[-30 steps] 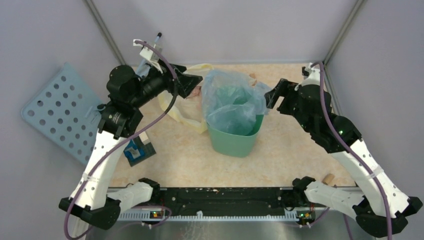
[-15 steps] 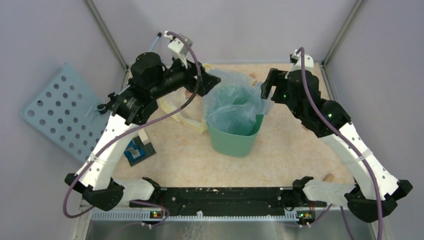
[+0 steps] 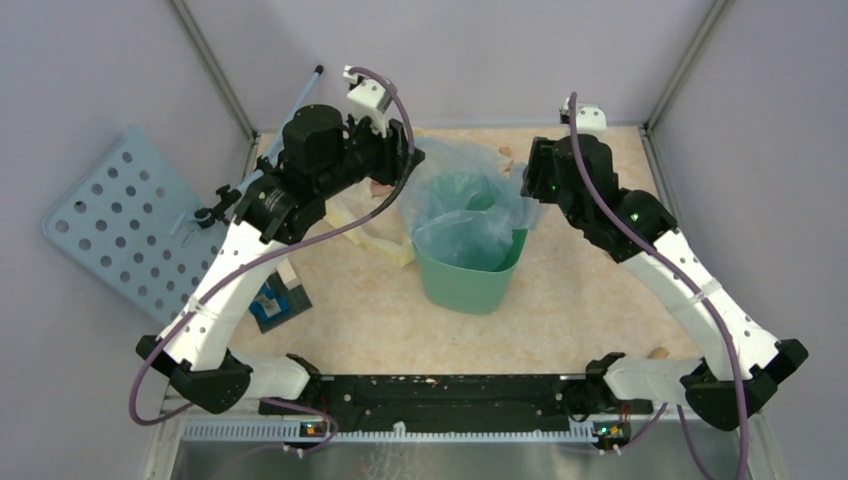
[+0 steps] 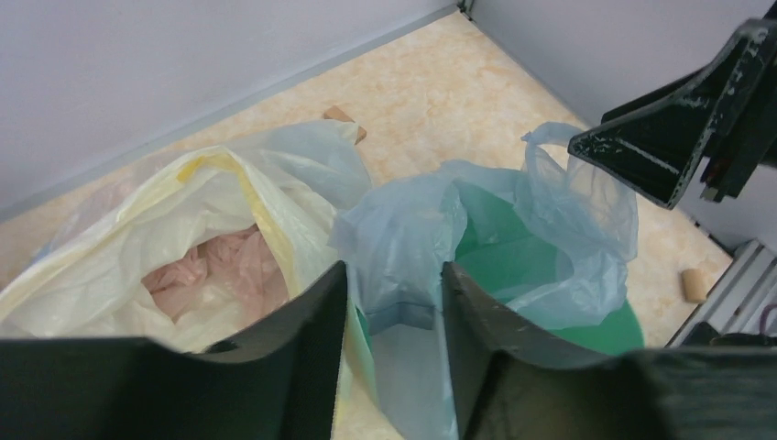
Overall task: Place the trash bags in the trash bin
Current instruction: Place the trash bag in the trash bin.
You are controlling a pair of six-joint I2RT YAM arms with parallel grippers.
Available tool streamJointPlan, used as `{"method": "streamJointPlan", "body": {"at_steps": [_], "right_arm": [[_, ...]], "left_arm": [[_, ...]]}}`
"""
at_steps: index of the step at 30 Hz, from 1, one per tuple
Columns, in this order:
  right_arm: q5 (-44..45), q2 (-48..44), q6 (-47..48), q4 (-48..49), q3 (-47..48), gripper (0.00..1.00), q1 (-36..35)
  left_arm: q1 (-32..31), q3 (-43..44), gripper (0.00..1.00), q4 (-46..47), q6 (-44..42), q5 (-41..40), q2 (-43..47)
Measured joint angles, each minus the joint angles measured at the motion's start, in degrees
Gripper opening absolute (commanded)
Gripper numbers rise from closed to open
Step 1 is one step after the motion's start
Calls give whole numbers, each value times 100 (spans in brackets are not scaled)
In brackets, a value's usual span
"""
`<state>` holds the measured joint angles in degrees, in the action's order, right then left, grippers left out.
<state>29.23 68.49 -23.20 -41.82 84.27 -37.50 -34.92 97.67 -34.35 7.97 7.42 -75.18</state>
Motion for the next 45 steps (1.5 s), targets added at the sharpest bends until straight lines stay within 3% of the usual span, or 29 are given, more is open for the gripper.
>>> {"method": "streamJointPlan", "body": {"at_steps": [3,7,10,12,19,26,30,33,36,41,45], "right_arm": [[-24,11,94,37,-28,41,0],[-107,101,216,48,-13,38,0],[-175,195,350,33,-2,12,0],[-210,232,459,28,7,0,0],[-243,87,772,313,-33,0,0],[-278,-1620,1027,1495,-1342,3,0],[127,-2461,994,1893,-1967,18,0],[479,-2857,935,1998,-2389,44,0],[813,-3080,844,1961,-2710,48,0],[1274,-3104,730,1714,-2629,50,0],[1569,-2588,398,1012,-1764,56,0]], "left_arm": [[0,-46,22,7,-63,-142,13],[15,-118,13,0,-81,-304,24],[66,-175,0,2,-59,-341,28],[109,-223,0,0,-44,-343,31],[363,-420,0,-118,-33,-385,33],[837,-848,0,-267,81,-317,105],[1150,-1115,0,-363,94,-282,155],[1285,-1169,0,-396,94,-398,155],[1342,-1224,0,-385,111,-428,166],[1340,-1335,0,-385,111,-404,195],[1342,-1379,0,-382,111,-358,195]]}}
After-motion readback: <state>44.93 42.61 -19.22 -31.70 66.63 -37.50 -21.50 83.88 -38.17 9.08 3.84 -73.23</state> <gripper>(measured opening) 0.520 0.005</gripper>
